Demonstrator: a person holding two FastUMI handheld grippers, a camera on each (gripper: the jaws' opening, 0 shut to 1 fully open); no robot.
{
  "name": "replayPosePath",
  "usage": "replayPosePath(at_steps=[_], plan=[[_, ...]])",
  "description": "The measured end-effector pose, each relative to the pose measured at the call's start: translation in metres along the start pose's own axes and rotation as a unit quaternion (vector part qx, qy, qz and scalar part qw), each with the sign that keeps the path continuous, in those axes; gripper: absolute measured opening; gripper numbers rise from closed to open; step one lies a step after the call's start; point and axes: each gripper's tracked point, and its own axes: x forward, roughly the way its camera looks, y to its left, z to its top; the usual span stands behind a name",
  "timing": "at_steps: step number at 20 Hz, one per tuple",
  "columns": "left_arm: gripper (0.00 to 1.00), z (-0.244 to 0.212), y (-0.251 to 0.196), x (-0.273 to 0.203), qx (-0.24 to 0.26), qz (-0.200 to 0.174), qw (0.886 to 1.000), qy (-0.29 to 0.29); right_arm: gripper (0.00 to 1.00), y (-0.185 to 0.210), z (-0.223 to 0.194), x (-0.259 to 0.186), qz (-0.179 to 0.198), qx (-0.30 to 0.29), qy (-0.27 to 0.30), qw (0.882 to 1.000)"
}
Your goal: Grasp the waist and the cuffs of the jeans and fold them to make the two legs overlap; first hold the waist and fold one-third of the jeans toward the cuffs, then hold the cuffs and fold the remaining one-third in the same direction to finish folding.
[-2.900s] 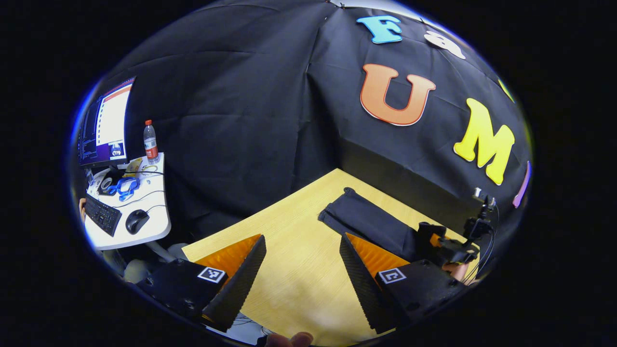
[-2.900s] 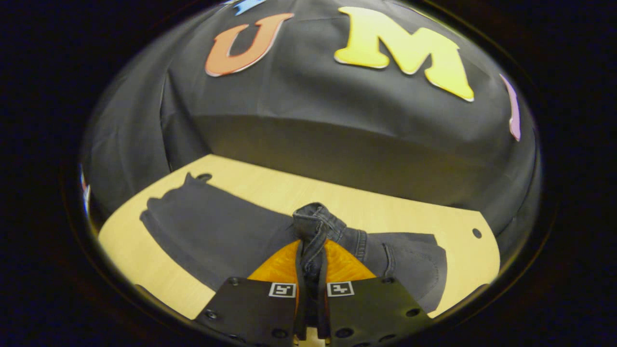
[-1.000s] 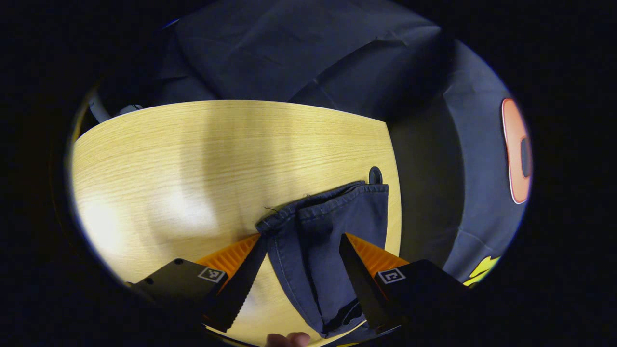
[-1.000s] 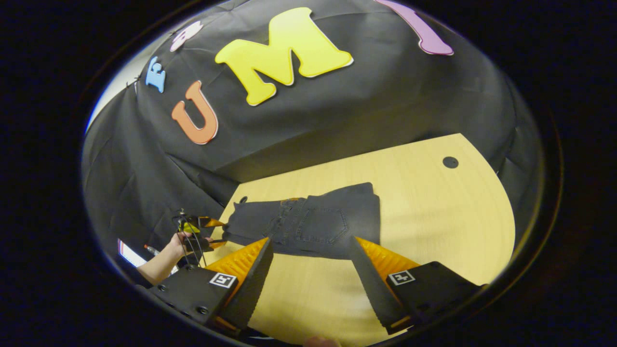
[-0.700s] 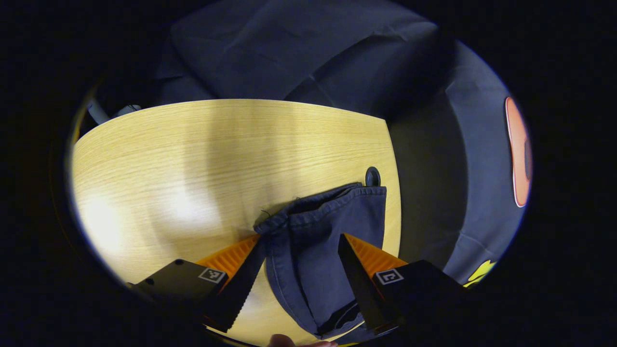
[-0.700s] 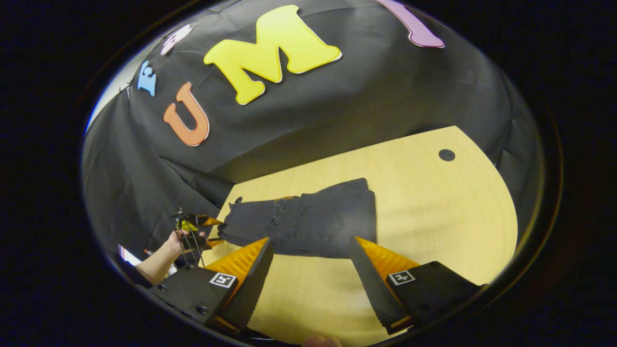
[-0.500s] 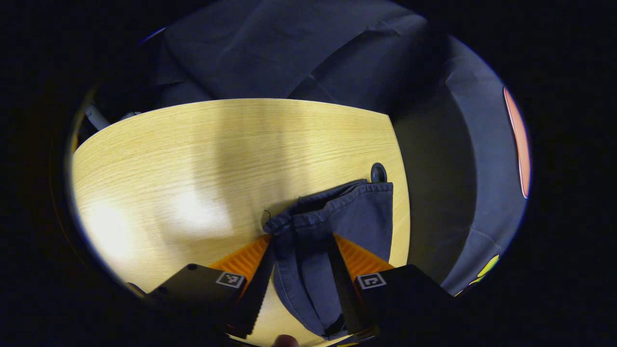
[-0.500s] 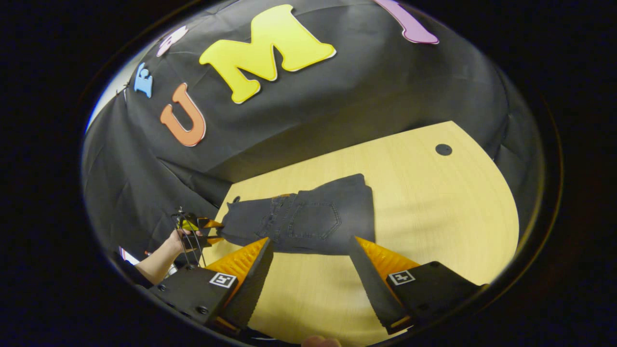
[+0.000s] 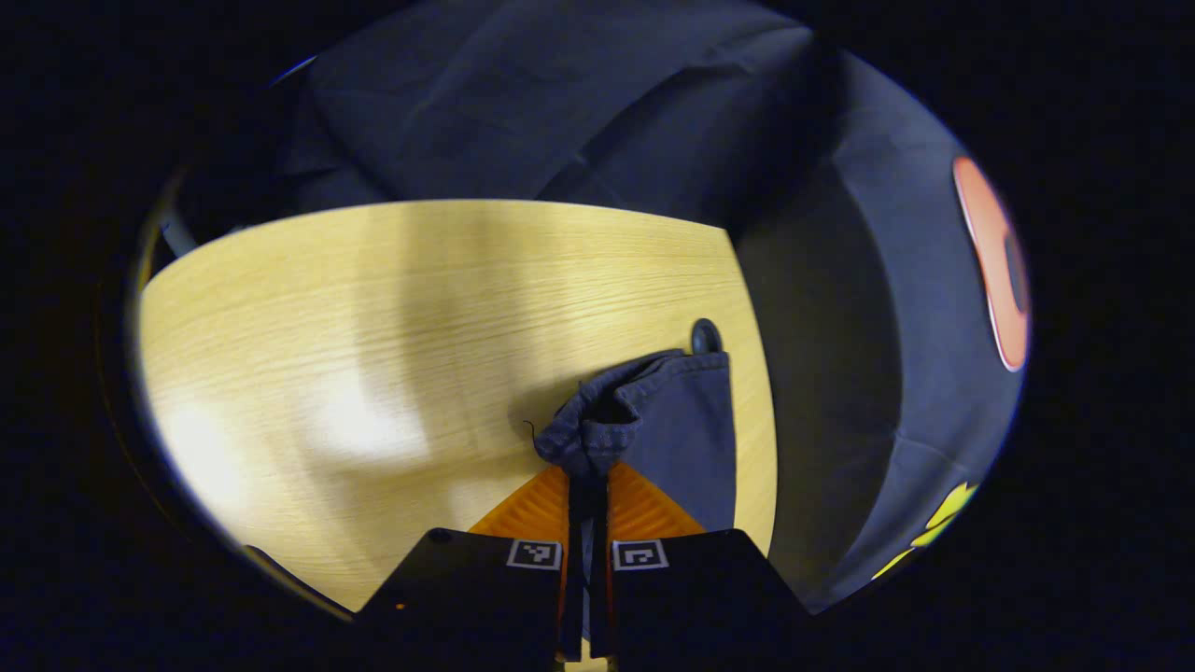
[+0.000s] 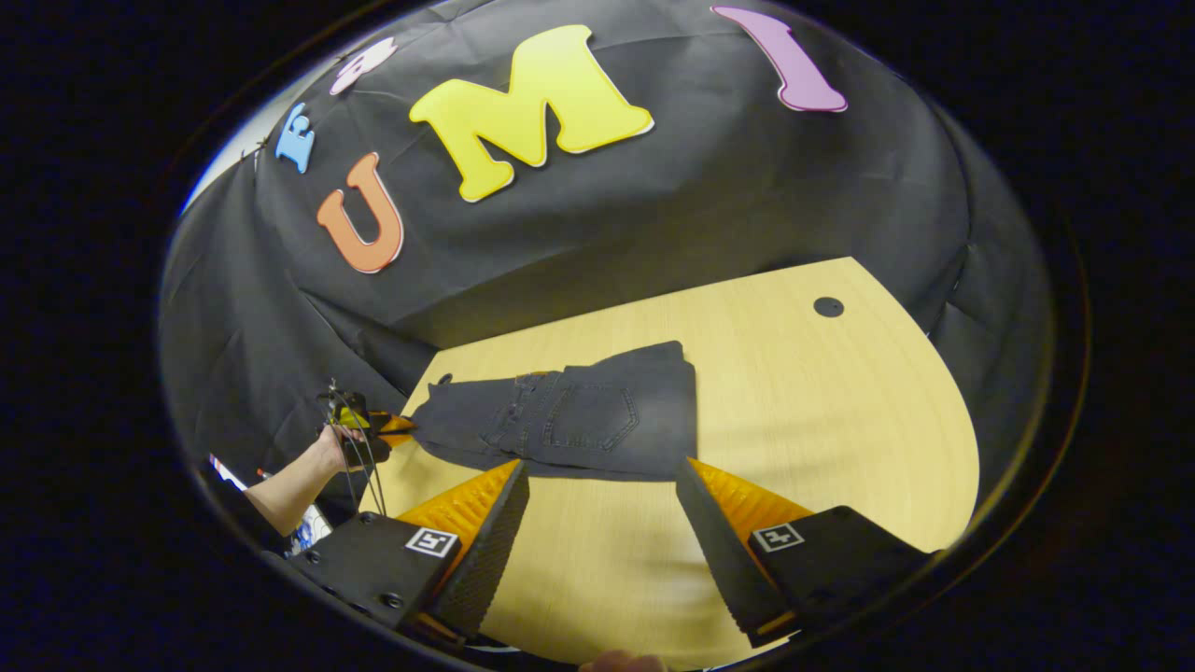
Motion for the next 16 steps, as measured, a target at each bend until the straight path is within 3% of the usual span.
replayPosePath(at_steps=[4,8,13,16], plan=[[0.05,-0.02,-0.071,-0.038,0.099,-0.076,0.992,-0.032,0.98,-0.002,0.003,-0.023,-0.015,0.002,-0.032,0.999],[0.05,-0.075,-0.164,-0.09,0.203,-0.167,0.963,-0.056,0.98,-0.005,-0.001,-0.061,-0.027,0.014,-0.064,0.997],[0.05,-0.213,-0.248,-0.135,0.28,-0.263,0.923,-0.016,0.98,-0.037,-0.016,-0.115,-0.067,0.029,-0.094,0.993],[0.05,-0.31,-0.252,-0.116,0.325,-0.267,0.906,0.039,0.98,-0.069,-0.03,-0.145,-0.1,0.049,-0.103,0.988]])
